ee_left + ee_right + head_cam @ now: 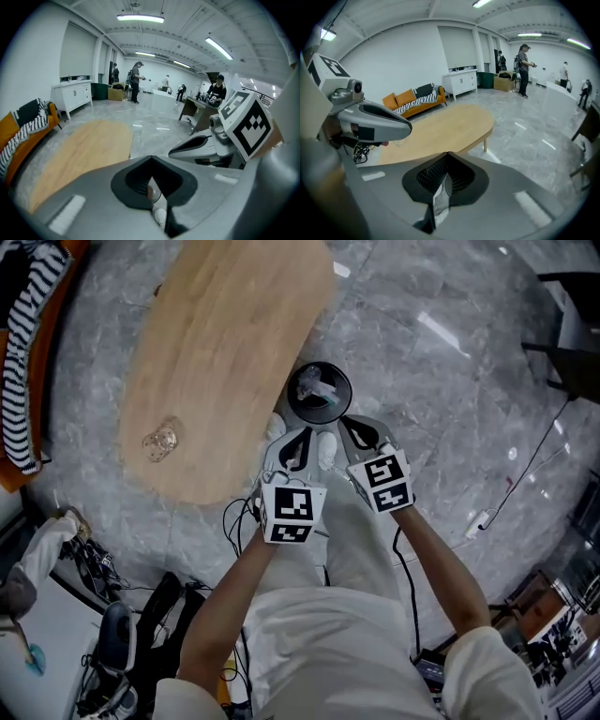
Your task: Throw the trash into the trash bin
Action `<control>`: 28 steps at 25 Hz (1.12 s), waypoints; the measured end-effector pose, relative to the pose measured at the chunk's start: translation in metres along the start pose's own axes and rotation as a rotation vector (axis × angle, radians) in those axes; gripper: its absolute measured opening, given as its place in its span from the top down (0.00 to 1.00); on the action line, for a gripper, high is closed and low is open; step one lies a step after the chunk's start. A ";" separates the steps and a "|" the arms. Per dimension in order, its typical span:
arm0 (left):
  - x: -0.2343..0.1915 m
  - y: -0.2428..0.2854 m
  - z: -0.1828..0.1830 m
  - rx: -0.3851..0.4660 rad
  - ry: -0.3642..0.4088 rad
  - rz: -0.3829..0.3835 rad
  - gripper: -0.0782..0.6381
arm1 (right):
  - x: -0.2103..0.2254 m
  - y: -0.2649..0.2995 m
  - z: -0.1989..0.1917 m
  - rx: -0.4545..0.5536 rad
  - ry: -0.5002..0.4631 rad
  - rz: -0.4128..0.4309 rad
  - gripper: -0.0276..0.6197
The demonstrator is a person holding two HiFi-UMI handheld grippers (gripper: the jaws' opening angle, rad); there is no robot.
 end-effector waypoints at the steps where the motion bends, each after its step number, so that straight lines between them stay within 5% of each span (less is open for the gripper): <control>1: 0.000 -0.009 0.007 0.015 0.003 0.009 0.89 | -0.003 -0.008 0.008 0.015 -0.012 0.003 0.92; 16: 0.023 -0.145 0.112 0.221 0.049 0.105 0.89 | -0.050 -0.148 0.115 0.262 0.038 0.118 0.92; 28: 0.043 -0.220 0.175 0.348 -0.032 0.108 0.89 | -0.101 -0.233 0.197 0.437 -0.099 0.212 0.92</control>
Point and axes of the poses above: the fingertips, and each gripper's own axes: y forward along the fingers, x to its right, z out of its top, the point moved 2 cm from there along -y, backward along the fingers
